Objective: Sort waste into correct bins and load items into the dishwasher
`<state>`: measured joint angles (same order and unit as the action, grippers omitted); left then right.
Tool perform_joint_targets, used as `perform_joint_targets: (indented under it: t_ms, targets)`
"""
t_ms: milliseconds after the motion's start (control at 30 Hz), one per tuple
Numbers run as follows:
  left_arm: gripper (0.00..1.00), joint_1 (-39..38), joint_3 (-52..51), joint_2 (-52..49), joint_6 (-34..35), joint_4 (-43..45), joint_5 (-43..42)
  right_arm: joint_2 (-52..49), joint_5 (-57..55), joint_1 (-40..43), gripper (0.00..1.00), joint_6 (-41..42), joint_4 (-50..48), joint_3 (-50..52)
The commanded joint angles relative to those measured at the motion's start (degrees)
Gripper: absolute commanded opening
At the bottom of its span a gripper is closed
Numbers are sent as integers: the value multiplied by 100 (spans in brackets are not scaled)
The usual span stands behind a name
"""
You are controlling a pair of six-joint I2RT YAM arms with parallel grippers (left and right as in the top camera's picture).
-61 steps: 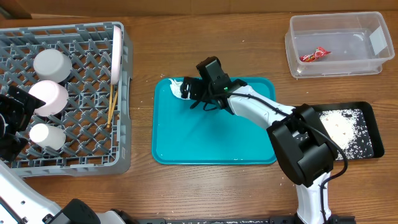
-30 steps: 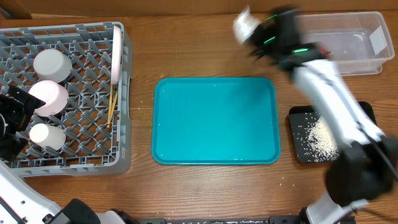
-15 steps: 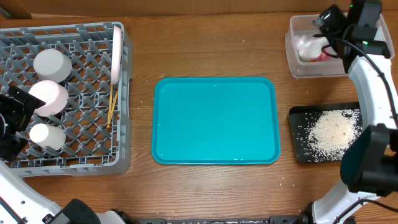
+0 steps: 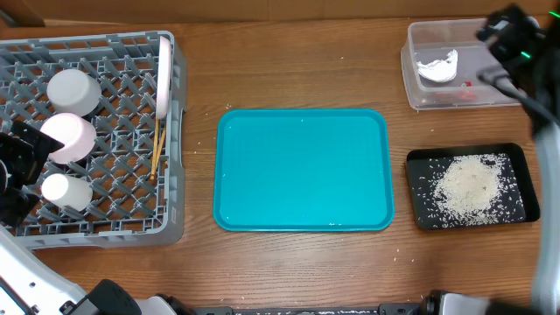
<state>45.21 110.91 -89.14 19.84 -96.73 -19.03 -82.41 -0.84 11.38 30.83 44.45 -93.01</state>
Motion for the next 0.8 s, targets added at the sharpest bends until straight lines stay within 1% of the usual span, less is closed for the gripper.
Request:
perform_joint_targets:
  t_ms: [0,167,200,367,500,533,767]
  targets:
    - [100,4,2,39,96,-7,15,1237,55,11,100,-39,769,-72]
    - [100,4,2,39,96,-7,15,2286,142,2,100,87,2284,-70]
    - [100,4,2,39,96,-9,15,2590,142,-11,100,85,2855,-70]
    - [100,4,2,39,98,-9,15,3042,129,-11,100,81,4030,-70]
    - [100,4,2,39,96,-9,15,3108,136,-11,100,83,5056,-70]
    - [100,4,2,39,98,-7,15,3097,136,-11,100,83,5230,-70]
    - [100,4,2,39,96,-9,15,3093,179,-11,100,83,5195,-59]
